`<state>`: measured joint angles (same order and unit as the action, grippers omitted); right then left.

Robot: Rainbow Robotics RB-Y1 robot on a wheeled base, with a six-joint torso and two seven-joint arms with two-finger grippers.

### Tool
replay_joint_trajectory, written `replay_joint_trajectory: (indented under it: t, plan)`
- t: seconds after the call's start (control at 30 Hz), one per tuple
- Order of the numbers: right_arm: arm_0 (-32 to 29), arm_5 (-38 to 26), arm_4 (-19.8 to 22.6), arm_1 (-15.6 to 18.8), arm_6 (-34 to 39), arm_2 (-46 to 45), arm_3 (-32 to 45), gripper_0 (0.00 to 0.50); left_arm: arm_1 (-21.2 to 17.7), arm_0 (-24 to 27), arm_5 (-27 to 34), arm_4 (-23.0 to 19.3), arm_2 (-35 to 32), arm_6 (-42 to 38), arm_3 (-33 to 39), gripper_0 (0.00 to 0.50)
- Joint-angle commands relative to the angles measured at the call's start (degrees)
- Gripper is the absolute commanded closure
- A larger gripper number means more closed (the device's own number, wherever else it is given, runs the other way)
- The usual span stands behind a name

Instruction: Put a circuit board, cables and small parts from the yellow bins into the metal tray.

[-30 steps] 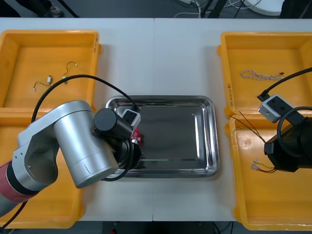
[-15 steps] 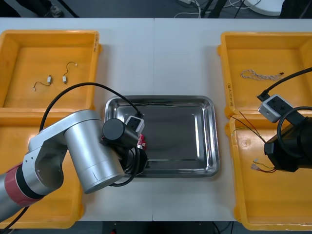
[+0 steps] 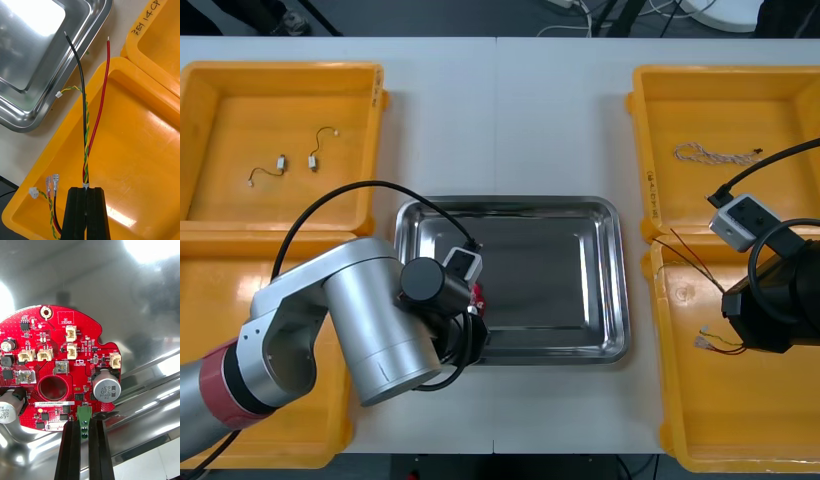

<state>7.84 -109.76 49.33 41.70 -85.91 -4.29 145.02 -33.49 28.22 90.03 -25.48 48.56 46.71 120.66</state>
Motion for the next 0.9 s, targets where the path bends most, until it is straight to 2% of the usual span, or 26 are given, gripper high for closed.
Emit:
replay_joint_trajectory:
  t: [0.03, 0.47, 0.6, 0.67, 0.7, 0.77, 0.83, 0.87, 0.9]
  plan:
    - [1.21, -0.24, 0.32, 1.71, 1.45, 0.60, 1.85, 0.500, 1.50, 2.37, -1.00, 0.78, 0.93, -4.96, 0.10, 0.500]
    - [1.21, -0.24, 0.32, 1.71, 1.36, 0.60, 1.85, 0.500, 1.67, 2.28, -2.05, 0.87, 0.93, -5.05, -0.25, 0.499]
    - [1.21, -0.24, 0.41, 1.71, 1.36, 0.51, 1.85, 0.500, 1.67, 2.19, -2.67, 0.87, 0.93, -5.49, -0.34, 0.483]
    - [1.21, -0.24, 0.32, 1.71, 1.36, 0.51, 1.85, 0.500, 1.67, 2.19, -3.28, 0.87, 0.93, -5.75, -0.42, 0.363]
    - [1.21, -0.24, 0.41, 1.63, 1.36, 0.60, 1.85, 0.500, 1.58, 2.19, -3.46, 0.87, 0.93, -5.75, -0.42, 0.336]
    - [1.21, -0.24, 0.32, 1.71, 1.36, 0.60, 1.85, 0.500, 1.58, 2.19, -3.63, 0.87, 1.01, -6.02, -0.60, 0.201]
    - [1.21, -0.24, 0.32, 1.71, 1.36, 0.51, 1.85, 0.500, 1.58, 2.19, -3.81, 0.87, 1.01, -6.19, -0.60, 0.130]
    - [1.21, -0.24, 0.32, 1.71, 1.27, 0.60, 1.85, 0.500, 1.67, 2.19, -3.90, 0.96, 1.01, -6.28, -0.60, 0.055]
    - [1.21, -0.24, 0.32, 1.71, 1.27, 0.60, 1.94, 0.500, 1.58, 2.10, -3.99, 1.14, 1.28, -6.37, -0.60, 0.000]
